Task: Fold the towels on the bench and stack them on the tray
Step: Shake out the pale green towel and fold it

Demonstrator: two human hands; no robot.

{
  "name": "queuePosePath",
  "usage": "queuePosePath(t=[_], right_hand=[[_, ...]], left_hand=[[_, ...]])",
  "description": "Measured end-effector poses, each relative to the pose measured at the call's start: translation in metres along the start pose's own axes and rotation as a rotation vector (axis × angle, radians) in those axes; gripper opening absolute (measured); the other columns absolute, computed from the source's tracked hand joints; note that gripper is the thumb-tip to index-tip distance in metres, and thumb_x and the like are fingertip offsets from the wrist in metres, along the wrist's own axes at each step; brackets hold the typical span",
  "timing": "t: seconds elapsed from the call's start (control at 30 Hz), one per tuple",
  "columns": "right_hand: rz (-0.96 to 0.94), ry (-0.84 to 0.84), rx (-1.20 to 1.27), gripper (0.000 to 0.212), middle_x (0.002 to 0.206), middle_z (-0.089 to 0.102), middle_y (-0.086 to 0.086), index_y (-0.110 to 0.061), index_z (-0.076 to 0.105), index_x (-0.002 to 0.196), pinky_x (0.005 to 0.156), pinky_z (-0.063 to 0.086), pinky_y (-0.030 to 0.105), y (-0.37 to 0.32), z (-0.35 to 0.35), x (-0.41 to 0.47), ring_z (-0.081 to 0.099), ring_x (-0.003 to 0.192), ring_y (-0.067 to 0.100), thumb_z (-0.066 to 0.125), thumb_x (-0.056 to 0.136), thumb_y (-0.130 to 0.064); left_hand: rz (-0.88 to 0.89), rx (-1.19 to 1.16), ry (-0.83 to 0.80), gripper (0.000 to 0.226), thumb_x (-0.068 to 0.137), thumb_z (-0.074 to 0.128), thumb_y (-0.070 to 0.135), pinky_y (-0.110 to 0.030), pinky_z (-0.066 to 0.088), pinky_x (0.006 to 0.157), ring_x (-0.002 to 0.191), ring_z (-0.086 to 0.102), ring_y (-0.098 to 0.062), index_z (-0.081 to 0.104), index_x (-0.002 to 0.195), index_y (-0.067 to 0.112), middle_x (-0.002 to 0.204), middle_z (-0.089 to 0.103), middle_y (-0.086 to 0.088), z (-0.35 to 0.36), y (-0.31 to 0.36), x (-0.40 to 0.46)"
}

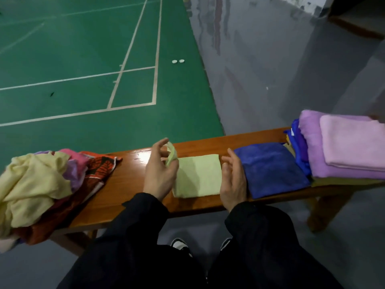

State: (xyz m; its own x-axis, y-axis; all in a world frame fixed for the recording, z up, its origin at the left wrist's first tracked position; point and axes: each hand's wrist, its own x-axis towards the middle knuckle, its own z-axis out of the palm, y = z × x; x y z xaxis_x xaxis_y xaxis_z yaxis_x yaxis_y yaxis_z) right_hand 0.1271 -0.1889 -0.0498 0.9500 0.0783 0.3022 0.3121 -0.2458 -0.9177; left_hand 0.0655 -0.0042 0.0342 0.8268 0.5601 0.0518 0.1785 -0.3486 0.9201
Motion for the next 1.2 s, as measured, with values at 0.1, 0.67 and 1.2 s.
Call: queuePosePath(t=[0.1,0.67,1.2], right_hand=[[0.037,0.031,0.044,0.060,0.126,0.062,0.000,-0.020,0.043,0.151,0.098,0.049,0.045,0.002,-0.002,0.002,0.059,0.117,0.017,0.034,0.103,-0.055],[-0.074,-0.250,-0.454,0.039,0.137,0.056,0.000,-0.019,0.066,0.128,0.109,0.046,0.038,0.016,0.011,0.006,0.054,0.128,0.020,0.062,0.090,-0.009],[-0.056,0.508,0.240,0.033,0.132,0.063,-0.001,-0.013,0.059,0.132,0.100,0.048,0.031,-0.100,-0.144,0.038,0.058,0.125,0.014,0.052,0.101,-0.022]], left_hand=[[0.074,0.153,-0.106,0.056,0.094,0.062,0.012,-0.029,0.054,0.075,0.090,0.064,-0.013,0.043,0.143,0.032,0.112,0.060,0.005,0.042,0.005,-0.007],[-0.279,0.138,-0.018,0.065,0.084,0.076,0.017,-0.036,0.050,0.093,0.113,0.058,-0.022,0.041,0.139,0.016,0.118,0.059,0.001,0.058,-0.011,-0.016],[-0.153,-0.697,-0.356,0.048,0.090,0.065,-0.003,-0.037,0.059,0.089,0.104,0.068,-0.020,0.061,0.131,0.022,0.125,0.066,-0.008,0.157,0.131,-0.014]])
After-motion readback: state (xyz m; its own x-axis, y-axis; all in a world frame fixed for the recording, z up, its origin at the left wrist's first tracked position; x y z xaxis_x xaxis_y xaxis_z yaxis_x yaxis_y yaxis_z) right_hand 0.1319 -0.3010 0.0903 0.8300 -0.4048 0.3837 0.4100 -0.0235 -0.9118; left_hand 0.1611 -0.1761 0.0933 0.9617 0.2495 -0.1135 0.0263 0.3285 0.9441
